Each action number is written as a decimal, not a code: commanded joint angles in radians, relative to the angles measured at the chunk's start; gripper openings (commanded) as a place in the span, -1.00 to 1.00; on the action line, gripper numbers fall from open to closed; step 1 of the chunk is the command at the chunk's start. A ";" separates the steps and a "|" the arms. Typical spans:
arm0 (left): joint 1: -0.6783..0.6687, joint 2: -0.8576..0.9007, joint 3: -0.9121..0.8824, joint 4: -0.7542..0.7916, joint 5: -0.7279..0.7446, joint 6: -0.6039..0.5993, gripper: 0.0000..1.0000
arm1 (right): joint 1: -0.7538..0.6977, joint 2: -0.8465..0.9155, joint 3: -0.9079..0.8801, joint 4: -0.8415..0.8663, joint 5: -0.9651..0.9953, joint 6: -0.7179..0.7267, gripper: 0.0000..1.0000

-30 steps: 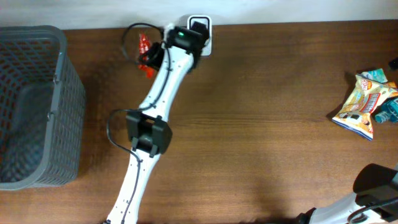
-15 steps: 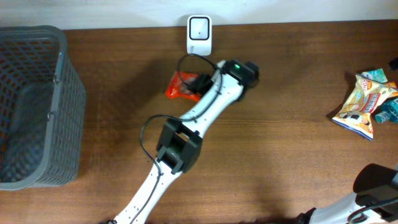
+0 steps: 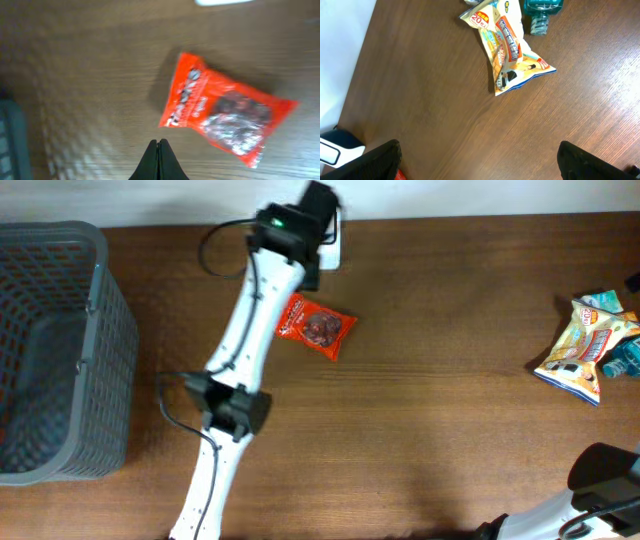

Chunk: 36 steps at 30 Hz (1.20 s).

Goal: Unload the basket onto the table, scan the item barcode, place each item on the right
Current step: 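Lower the red bag to the table and withdraw the left gripper, then grasp the red snack bag with the right gripper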

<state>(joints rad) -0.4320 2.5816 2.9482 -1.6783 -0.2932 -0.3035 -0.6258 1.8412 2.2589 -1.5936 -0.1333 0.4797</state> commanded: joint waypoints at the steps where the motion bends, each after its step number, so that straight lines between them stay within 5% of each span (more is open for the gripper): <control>1: 0.041 0.081 -0.114 0.000 0.231 0.002 -1.00 | -0.002 -0.002 0.002 0.000 -0.002 0.007 0.97; 7: -0.017 0.111 -0.332 0.229 0.379 0.002 -1.00 | -0.002 -0.002 0.002 0.000 -0.002 0.007 0.97; 15: -0.060 0.107 -0.215 0.262 0.347 0.041 -1.00 | -0.002 -0.002 0.002 0.000 -0.002 0.007 0.97; 16: -0.039 0.097 -0.134 0.211 0.227 0.039 -0.85 | -0.002 -0.002 0.002 0.000 -0.002 0.007 0.97; 17: -0.018 0.086 -0.084 0.171 0.143 0.039 -0.40 | -0.002 -0.002 0.002 0.000 -0.002 0.007 0.97; 19: 0.047 0.072 -0.011 0.097 -0.003 0.039 0.99 | -0.002 -0.002 0.002 0.000 -0.002 0.007 0.97; 27: 0.305 0.073 -0.016 0.041 0.216 -0.048 0.98 | -0.002 -0.002 0.002 0.003 -0.012 0.010 0.97; 31: 0.325 0.073 -0.016 0.013 0.219 -0.048 0.98 | 0.001 -0.002 0.002 0.103 -0.226 0.002 0.97; 34: 0.323 0.073 -0.016 0.016 0.219 -0.048 0.98 | 0.121 0.005 -0.019 0.166 -0.438 -0.376 0.97; 36: 0.323 0.073 -0.016 0.016 0.219 -0.048 0.98 | 0.341 0.037 -0.067 0.159 -0.414 -0.733 0.97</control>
<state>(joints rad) -0.1089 2.6781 2.9330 -1.6604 -0.0845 -0.3412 -0.4850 1.8435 2.2383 -1.4250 -0.4709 0.1566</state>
